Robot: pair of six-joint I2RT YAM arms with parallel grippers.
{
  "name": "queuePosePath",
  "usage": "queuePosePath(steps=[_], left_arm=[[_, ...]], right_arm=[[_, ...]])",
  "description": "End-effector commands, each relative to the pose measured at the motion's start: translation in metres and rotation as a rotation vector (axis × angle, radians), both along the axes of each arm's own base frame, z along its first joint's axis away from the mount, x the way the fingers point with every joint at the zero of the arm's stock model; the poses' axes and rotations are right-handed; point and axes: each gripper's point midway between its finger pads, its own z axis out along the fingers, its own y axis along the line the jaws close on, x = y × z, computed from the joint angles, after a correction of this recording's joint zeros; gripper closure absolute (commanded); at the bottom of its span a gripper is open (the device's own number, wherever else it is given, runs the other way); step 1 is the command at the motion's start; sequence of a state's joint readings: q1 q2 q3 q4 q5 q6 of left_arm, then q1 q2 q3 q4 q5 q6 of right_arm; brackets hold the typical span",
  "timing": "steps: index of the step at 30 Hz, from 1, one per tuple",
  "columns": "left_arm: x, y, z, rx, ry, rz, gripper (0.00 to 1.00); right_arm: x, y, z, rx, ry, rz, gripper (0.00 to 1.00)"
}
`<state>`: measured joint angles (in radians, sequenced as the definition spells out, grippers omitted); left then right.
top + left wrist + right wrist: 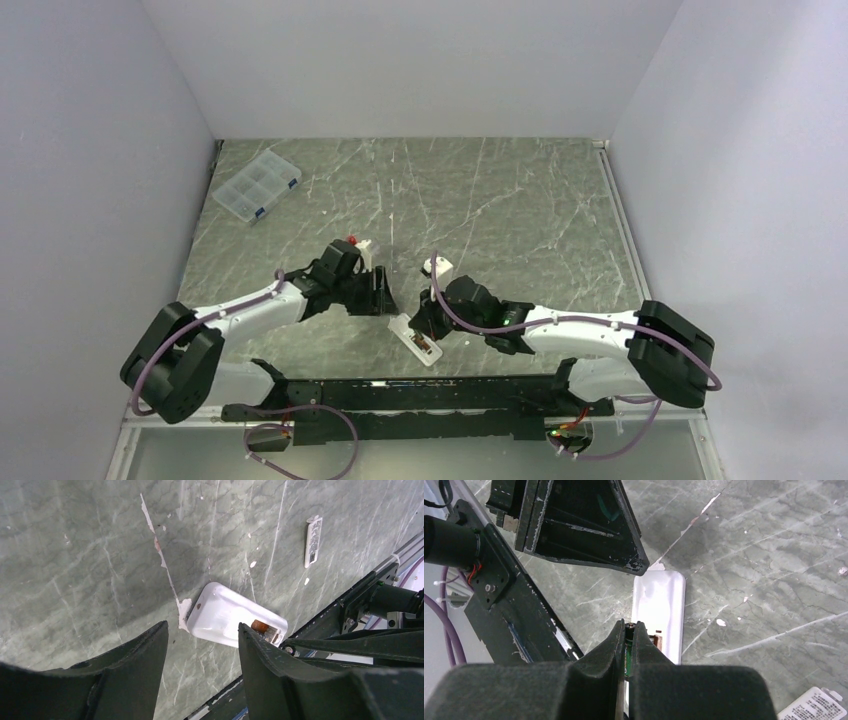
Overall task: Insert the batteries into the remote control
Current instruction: Load the battery into the remote control.
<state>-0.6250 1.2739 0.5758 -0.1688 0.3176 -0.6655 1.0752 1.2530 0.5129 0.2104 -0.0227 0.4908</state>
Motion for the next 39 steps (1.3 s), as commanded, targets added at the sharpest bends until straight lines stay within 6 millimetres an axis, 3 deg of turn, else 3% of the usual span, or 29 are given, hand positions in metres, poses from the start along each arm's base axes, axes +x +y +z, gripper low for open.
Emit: queuePosePath(steps=[1,20,26,39], left_arm=[[0.004,-0.012,0.002,-0.058,-0.028,-0.041,0.42],[-0.014,-0.022,-0.017,-0.018,-0.007,-0.133,0.40],[-0.013,-0.016,-0.032,0.052,0.003,-0.123,0.40],[-0.016,-0.014,-0.041,0.145,-0.013,-0.152,0.45]], right_arm=[[0.005,0.008,0.010,0.047,-0.005,-0.028,1.00],[0.006,-0.002,-0.007,0.006,0.014,-0.069,1.00],[0.005,-0.003,-0.007,0.013,0.018,-0.074,1.00],[0.004,-0.007,-0.017,0.005,0.033,-0.090,1.00]])
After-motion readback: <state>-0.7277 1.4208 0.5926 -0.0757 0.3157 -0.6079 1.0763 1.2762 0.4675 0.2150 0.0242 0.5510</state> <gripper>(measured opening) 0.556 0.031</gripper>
